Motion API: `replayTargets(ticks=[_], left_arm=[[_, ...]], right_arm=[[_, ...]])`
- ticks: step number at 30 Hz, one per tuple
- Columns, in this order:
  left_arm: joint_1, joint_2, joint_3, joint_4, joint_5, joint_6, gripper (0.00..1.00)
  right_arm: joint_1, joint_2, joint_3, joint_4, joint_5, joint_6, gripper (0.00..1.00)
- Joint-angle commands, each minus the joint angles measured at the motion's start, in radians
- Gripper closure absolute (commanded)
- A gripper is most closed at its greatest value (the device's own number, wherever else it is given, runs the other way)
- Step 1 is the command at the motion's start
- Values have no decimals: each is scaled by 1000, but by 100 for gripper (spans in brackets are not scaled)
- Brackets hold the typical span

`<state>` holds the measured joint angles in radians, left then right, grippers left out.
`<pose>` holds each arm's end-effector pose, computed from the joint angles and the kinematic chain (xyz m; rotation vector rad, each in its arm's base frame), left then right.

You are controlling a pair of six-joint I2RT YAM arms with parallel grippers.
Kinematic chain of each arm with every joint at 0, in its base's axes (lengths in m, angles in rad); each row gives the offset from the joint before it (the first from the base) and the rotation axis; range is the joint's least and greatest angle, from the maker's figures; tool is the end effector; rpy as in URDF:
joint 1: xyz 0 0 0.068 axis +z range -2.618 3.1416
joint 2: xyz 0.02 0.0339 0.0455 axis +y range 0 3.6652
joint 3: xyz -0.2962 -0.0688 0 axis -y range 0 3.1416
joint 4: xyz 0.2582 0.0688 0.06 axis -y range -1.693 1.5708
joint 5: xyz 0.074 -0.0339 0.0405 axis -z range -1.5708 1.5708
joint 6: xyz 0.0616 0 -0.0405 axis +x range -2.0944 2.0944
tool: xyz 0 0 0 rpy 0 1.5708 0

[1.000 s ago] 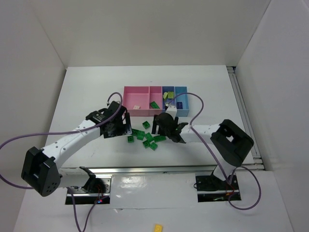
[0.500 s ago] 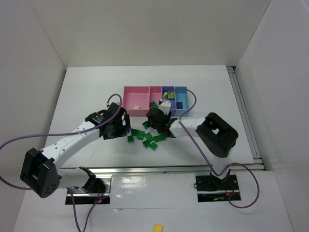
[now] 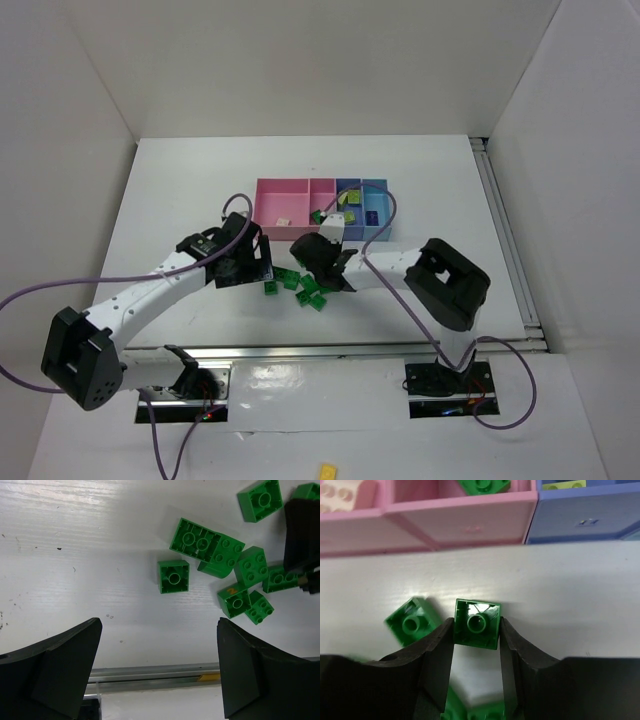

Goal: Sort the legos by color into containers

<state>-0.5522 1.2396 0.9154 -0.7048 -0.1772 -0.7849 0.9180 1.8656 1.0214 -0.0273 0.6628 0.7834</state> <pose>0.2245 -0.1256 0.2529 -0.3651 2.5720 -0.2660 0.2739 0.2958 0.1500 0.1276 2.2167 0.1040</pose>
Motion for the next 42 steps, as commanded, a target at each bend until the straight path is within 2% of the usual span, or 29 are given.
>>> replayTargets(ticks=[1, 6, 9, 18, 20, 21, 22, 24, 28, 30, 35, 40, 42], left_arm=[[-3, -34, -7, 11, 10, 12, 2], [-3, -43, -7, 11, 1, 12, 2], [-3, -43, -7, 11, 1, 12, 2], [-3, -86, 2, -19, -73, -51, 2], [-3, -100, 2, -19, -73, -51, 2], [-3, -100, 2, -19, -62, -51, 2], [-3, -100, 2, -19, -62, -51, 2], [-3, -100, 11, -19, -62, -51, 2], [-3, -88, 2, -19, -53, -51, 2], [-3, -88, 2, -19, -53, -51, 2], [-3, -88, 2, -19, -65, -51, 2], [6, -129, -7, -28, -87, -73, 2], [6, -143, -7, -28, -87, -73, 2]], right_arm=[[71, -140, 10, -74, 116, -19, 75], [81, -279, -1, -92, 150, -88, 74], [44, -279, 68, -71, 159, -163, 73], [-136, -33, 317, -16, -1, -295, 69], [-177, 22, 350, -4, -32, -306, 58], [-189, 39, 388, -3, -79, -318, 33], [-200, 55, 414, -37, -89, -328, 25], [-200, 50, 434, -52, -77, -338, 18], [-160, -86, 321, -10, -68, -357, 20], [-142, -179, 267, -20, -55, -332, 29], [-47, -290, 40, -20, -159, -308, 33], [-10, -246, -26, 3, -293, -323, 14], [-10, -209, -9, 3, -337, -334, 12]])
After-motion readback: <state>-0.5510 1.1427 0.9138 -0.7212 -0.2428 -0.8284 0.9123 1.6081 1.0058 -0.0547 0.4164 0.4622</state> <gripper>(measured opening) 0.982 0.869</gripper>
